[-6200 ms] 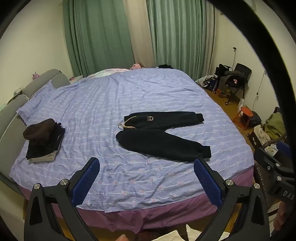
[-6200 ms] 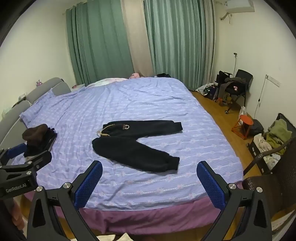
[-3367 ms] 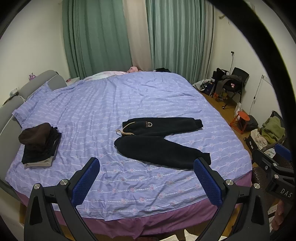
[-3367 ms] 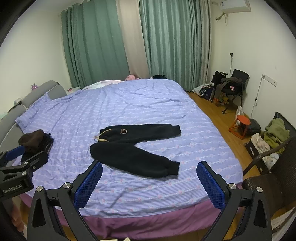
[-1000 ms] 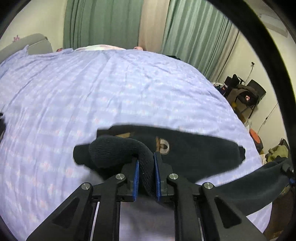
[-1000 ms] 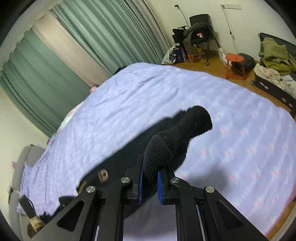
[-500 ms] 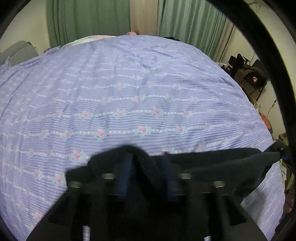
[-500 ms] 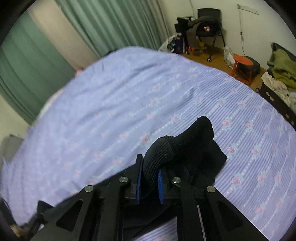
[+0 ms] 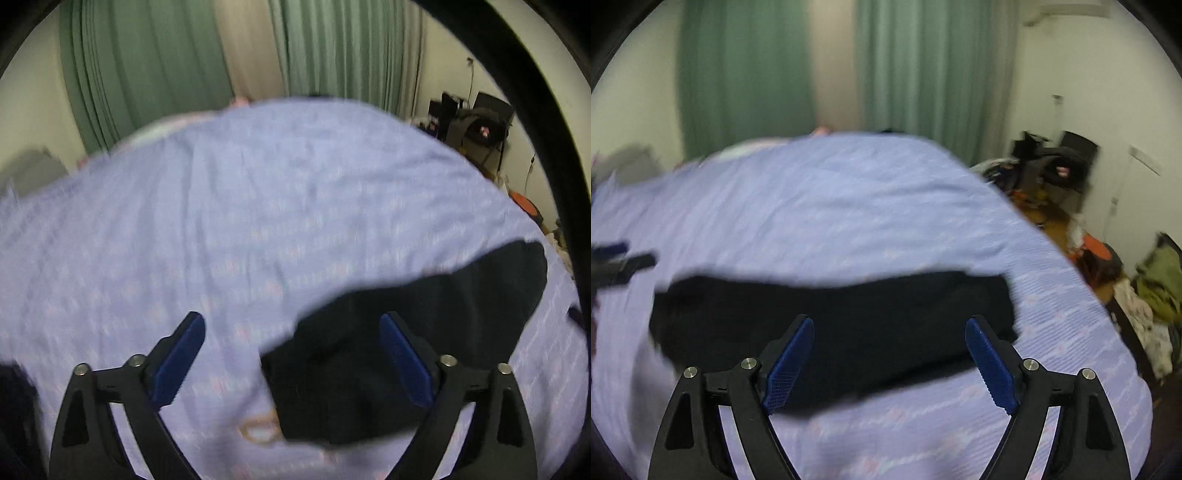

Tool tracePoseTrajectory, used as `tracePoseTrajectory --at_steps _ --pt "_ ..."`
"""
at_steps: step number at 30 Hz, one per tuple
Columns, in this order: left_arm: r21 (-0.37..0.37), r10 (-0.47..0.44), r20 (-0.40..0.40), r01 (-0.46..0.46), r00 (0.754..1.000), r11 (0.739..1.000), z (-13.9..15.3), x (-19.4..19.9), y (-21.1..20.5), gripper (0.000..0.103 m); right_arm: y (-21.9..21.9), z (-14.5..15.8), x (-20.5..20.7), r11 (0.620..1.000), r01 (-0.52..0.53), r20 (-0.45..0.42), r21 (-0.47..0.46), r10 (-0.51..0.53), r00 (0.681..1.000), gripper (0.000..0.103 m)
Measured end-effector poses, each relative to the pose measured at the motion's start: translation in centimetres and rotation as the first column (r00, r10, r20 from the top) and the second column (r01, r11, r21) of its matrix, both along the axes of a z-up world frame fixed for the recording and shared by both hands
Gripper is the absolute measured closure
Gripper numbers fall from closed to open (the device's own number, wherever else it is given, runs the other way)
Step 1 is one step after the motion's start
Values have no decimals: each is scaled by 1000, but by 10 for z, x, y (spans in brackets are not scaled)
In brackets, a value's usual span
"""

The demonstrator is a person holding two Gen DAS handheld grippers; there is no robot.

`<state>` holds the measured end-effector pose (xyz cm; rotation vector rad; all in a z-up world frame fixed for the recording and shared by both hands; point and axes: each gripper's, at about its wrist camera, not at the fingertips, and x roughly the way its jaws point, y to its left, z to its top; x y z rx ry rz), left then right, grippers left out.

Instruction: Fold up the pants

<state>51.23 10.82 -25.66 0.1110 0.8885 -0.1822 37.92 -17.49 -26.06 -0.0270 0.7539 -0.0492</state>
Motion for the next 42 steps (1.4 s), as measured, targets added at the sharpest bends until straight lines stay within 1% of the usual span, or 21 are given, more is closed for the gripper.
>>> tracePoseTrajectory --at_steps 1,3,4,6,7,9,12,13,14,15,18,20,22,24,26,28,31,34,36,39,42 --pt "-21 11 -32 -11 999 1000 -11 -1 3 16 9 -10 -3 999 -48 -31 20 49 998 19" --pt "-81 48 -101 -56 994 995 -35 -2 8 21 15 -24 -7 996 -75 -45 54 77 996 19" --pt "-109 67 -135 -82 989 991 -45 -2 9 27 17 -32 -7 994 -81 -68 79 87 994 19" --pt "-163 80 -190 -111 979 980 -62 -2 11 43 13 -43 -9 988 -79 -96 133 93 991 21" --pt "-171 88 -208 -125 974 977 -71 -7 9 56 9 -48 -8 983 -67 -117 172 88 989 24" --pt "-152 118 -186 -147 976 977 -72 -10 3 61 6 -55 -6 972 -70 -141 222 103 985 29" --pt "-165 164 -115 -182 980 969 -53 -10 5 67 8 -66 -3 959 -89 -173 269 139 975 36" --pt "-160 197 -68 -206 978 965 -41 -8 7 89 9 -68 -1 955 -99 -176 280 153 972 36" --pt "-138 220 -49 -225 974 965 -37 -5 6 91 11 -70 1 951 -111 -174 287 165 971 36" --pt "-141 217 -52 -222 975 965 -36 -2 7 91 16 -72 3 948 -126 -173 292 182 968 36" --pt "-100 200 -93 -209 975 973 -50 5 6 90 30 -79 13 925 -196 -167 325 260 951 39" --pt "-128 212 -126 -228 969 965 -57 4 14 90 39 -86 20 902 -232 -175 364 311 934 40" --pt "-158 223 -144 -245 964 957 -61 2 22 90 39 -95 29 896 -225 -200 384 318 927 41" --pt "-141 221 -139 -240 965 960 -64 -1 22 90 39 -96 37 897 -229 -218 378 326 920 46" --pt "-109 214 -114 -226 970 968 -63 -6 18 90 38 -82 37 892 -264 -162 366 341 926 46" --pt "-93 219 -108 -229 970 969 -65 -5 19 90 37 -77 40 883 -287 -140 373 359 923 46" --pt "-87 232 -116 -243 966 966 -69 0 21 88 36 -94 53 874 -278 -201 399 379 903 46" --pt "-48 228 -98 -234 969 971 -70 2 19 88 30 -108 52 855 -256 -234 451 389 891 46" --pt "-42 230 -96 -235 968 971 -72 0 19 87 35 -108 50 855 -276 -224 438 402 888 46" --pt "-76 243 -114 -253 963 965 -75 0 27 86 45 -102 59 845 -299 -222 443 426 877 45" --pt "-57 234 -113 -241 966 969 -76 -3 28 86 48 -96 68 853 -324 -180 409 424 888 45"
